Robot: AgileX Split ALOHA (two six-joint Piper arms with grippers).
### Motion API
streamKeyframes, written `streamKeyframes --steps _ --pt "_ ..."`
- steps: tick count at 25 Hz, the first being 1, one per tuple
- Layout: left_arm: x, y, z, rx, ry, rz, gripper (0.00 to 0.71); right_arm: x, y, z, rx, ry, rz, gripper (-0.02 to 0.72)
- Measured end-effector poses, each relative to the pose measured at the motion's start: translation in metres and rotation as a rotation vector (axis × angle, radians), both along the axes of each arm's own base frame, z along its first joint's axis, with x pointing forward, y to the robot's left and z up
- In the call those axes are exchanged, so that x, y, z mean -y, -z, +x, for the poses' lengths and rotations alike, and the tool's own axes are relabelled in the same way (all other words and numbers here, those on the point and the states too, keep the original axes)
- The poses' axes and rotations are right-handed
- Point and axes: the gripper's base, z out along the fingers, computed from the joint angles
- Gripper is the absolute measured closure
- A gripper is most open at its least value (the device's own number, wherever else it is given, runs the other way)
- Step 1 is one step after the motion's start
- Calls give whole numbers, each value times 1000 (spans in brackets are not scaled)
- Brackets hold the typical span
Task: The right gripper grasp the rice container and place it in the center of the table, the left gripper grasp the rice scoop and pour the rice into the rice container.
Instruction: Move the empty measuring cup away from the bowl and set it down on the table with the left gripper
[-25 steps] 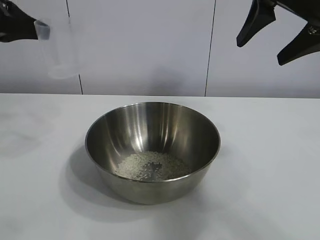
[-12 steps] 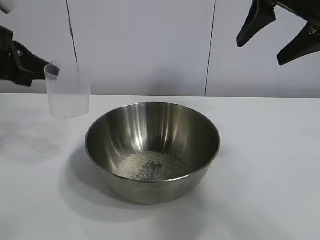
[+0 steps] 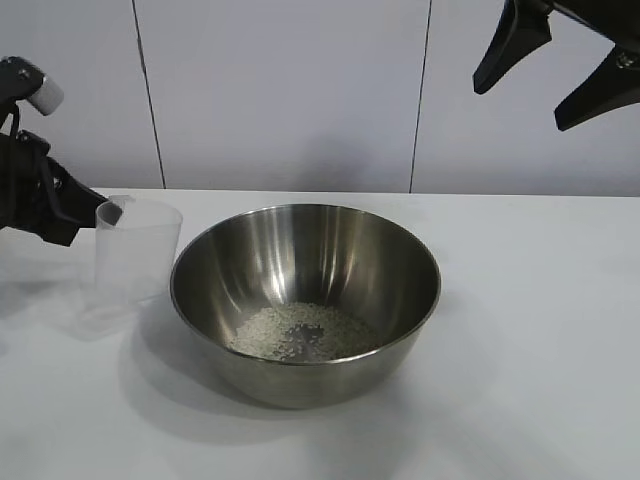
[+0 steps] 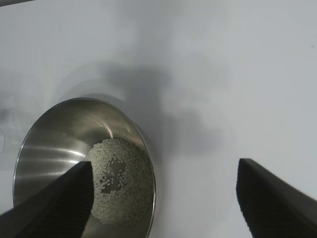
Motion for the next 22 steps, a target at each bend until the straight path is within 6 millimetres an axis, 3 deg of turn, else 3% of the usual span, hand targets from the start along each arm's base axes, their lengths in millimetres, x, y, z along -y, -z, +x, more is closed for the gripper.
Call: streamKeyframes --steps 5,13,17,22 --pt "-2 13 1 -26 -4 38 700 0 0 0 0 0 0 159" --pt "-5 16 2 -33 -27 64 686 0 0 0 0 0 -2 159" --pt "-6 16 2 -35 -36 70 605 0 0 0 0 0 -2 159" --pt "-7 16 2 -36 -40 75 422 0 0 0 3 1 -2 159"
